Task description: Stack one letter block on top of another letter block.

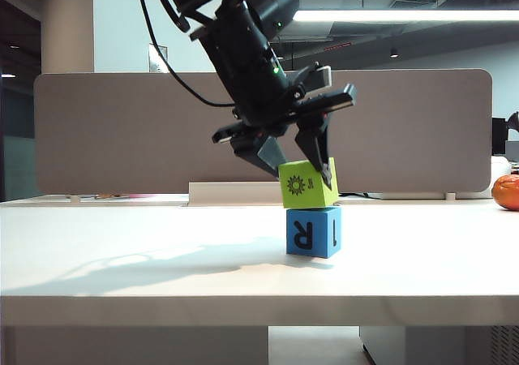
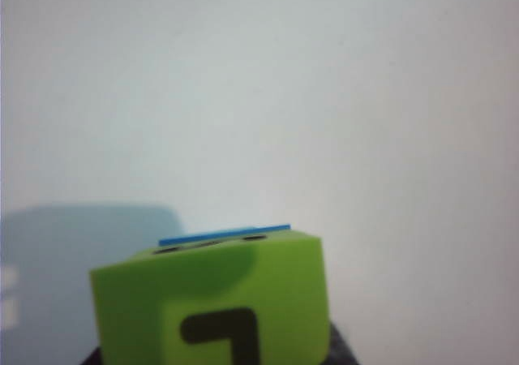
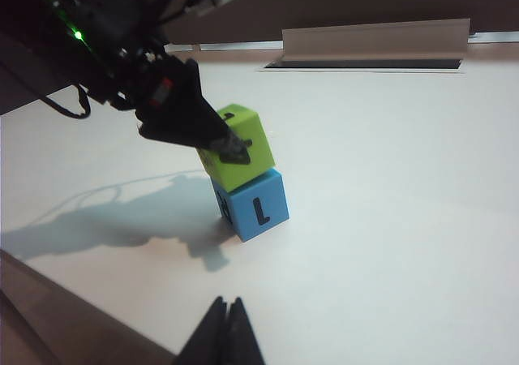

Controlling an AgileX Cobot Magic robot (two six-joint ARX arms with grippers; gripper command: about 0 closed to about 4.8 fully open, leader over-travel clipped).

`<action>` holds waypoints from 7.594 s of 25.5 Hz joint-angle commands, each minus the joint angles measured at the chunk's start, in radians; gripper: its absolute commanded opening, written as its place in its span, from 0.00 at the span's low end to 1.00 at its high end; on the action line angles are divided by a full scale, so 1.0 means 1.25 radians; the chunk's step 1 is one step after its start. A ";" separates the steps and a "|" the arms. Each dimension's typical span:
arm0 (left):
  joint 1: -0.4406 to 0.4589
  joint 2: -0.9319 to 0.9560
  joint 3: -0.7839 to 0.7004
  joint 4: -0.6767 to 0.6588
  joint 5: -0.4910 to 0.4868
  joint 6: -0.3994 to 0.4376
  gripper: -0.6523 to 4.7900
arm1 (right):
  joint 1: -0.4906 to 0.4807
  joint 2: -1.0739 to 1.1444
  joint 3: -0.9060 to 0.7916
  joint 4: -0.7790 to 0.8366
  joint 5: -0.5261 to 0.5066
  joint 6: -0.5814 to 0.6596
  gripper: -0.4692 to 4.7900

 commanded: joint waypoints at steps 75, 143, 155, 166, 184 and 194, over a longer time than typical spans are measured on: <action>-0.008 -0.042 0.066 -0.124 -0.031 0.028 1.00 | 0.000 -0.001 -0.005 0.007 0.004 0.000 0.09; 0.296 -1.032 -0.725 0.160 -0.150 0.178 0.11 | -0.002 -0.001 -0.003 0.044 0.420 -0.029 0.09; 0.540 -1.249 -1.001 0.366 -0.079 0.113 0.11 | -0.003 -0.001 -0.003 0.044 0.425 -0.030 0.09; 0.623 -1.435 -1.128 0.379 -0.063 0.100 0.11 | -0.003 -0.001 -0.003 0.044 0.425 -0.030 0.09; 0.625 -1.547 -1.196 0.367 -0.025 0.103 0.11 | -0.003 -0.001 -0.003 0.044 0.425 -0.030 0.09; 0.625 -1.547 -1.196 0.367 -0.025 0.100 0.11 | -0.003 -0.001 -0.003 0.044 0.425 -0.030 0.09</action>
